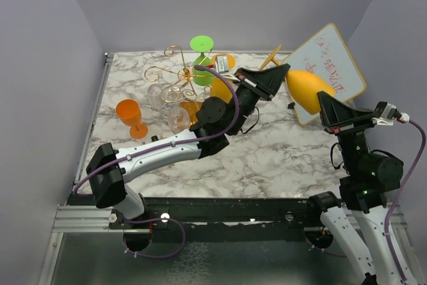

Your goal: Place the wine glass upside down on the wine glass rack

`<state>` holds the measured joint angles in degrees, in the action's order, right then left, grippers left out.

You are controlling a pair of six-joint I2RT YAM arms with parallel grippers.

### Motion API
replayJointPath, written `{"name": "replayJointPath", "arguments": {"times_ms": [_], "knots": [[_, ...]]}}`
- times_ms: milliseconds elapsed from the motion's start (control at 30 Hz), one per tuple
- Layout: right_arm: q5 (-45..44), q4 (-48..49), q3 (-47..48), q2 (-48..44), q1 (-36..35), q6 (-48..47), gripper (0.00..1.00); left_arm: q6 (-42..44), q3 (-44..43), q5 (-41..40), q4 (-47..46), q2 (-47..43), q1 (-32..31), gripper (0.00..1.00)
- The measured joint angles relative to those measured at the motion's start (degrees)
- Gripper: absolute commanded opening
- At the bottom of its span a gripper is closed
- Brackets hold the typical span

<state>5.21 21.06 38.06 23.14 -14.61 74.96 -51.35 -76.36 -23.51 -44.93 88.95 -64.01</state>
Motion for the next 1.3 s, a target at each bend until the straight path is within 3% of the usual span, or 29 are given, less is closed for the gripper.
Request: {"name": "replayJointPath", "arguments": {"times_ms": [167, 333, 533, 800, 1033, 1300], "knots": [[0.4, -6.9, 1.6, -1.0, 0.0, -2.2, 0.54, 3.4, 0.0, 0.5, -1.3, 0.1, -0.2, 0.00], [-2.1, -24.4, 10.2, -0.6, 0.0, -6.1, 0.72, 8.4, 0.7, 2.2, -1.7, 0.1, -0.2, 0.00], [-9.3, -43.1, 16.7, -0.5, 0.0, -10.3, 0.75, 16.0, 6.0, 3.9, -2.5, -1.6, -0.4, 0.00], [-13.9, -55.7, 22.8, 5.2, 0.0, -15.4, 0.73, 26.6, 13.7, 2.8, 2.3, -8.4, -0.3, 0.00], [-4.8, -54.4, 24.1, 13.3, 0.0, -22.7, 0.73, 33.5, 20.5, 4.9, 9.1, -18.6, -0.3, 0.00], [12.7, -44.7, 23.3, 17.9, 0.0, -27.2, 0.73, 42.8, 28.4, 14.5, 18.8, -29.0, -0.3, 0.00]]}}
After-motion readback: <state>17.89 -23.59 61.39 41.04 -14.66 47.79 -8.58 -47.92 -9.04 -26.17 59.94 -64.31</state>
